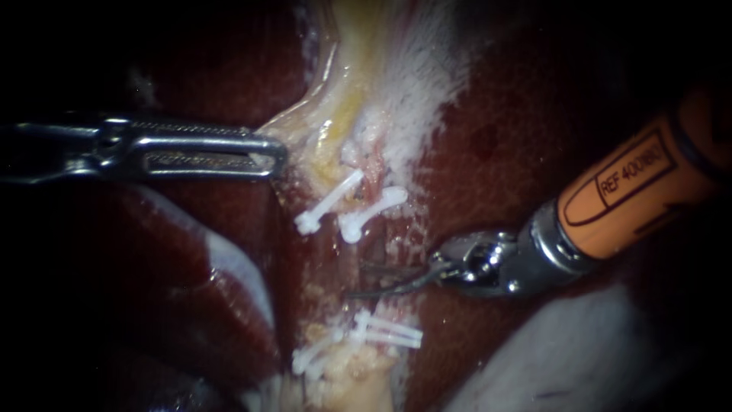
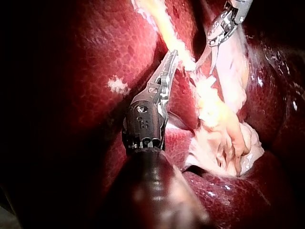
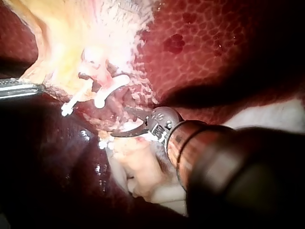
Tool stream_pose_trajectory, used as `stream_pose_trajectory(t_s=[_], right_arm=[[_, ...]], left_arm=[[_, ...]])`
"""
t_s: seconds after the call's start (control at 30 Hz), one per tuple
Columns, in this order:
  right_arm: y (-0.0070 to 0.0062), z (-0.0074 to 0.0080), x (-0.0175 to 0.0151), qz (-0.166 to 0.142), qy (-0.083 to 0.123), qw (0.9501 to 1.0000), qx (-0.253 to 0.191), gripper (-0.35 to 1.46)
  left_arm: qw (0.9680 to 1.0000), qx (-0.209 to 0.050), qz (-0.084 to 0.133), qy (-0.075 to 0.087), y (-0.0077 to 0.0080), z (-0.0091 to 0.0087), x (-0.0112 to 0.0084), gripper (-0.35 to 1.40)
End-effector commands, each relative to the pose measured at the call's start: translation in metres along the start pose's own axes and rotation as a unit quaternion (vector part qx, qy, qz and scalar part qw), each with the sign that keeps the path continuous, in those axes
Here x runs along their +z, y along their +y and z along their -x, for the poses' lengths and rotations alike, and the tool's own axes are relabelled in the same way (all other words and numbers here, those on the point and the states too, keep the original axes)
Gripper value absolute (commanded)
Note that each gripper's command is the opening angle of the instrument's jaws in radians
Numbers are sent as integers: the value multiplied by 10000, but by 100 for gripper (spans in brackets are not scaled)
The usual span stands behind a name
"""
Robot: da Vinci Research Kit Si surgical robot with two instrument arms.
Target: Go back from the cut right tube
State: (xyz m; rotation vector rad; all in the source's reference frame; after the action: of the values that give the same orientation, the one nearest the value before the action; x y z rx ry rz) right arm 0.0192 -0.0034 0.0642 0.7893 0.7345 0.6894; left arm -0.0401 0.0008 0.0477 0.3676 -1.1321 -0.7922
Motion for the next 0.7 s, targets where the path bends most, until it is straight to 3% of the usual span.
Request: stream_pose_trajectory(t_s=[0.03, 0.23, 0.4, 0.7], right_arm=[[2, 1, -3, 72, -44, 9997, -228, 98], [14, 8, -23, 417, -232, 9937, -1012, 118], [24, 5, -42, 530, -201, 9869, -1510, 126], [31, -7, -74, 780, -80, 9676, -2398, 141]], left_arm=[[10000, 0, -6, 0, 0, 0, -1, -21], [10000, 3, -10, 1, 1, 0, -1, -21], [10000, 4, -12, 1, 1, -1, -1, -21], [10000, 6, -20, 2, 5, -2, -2, -21]])
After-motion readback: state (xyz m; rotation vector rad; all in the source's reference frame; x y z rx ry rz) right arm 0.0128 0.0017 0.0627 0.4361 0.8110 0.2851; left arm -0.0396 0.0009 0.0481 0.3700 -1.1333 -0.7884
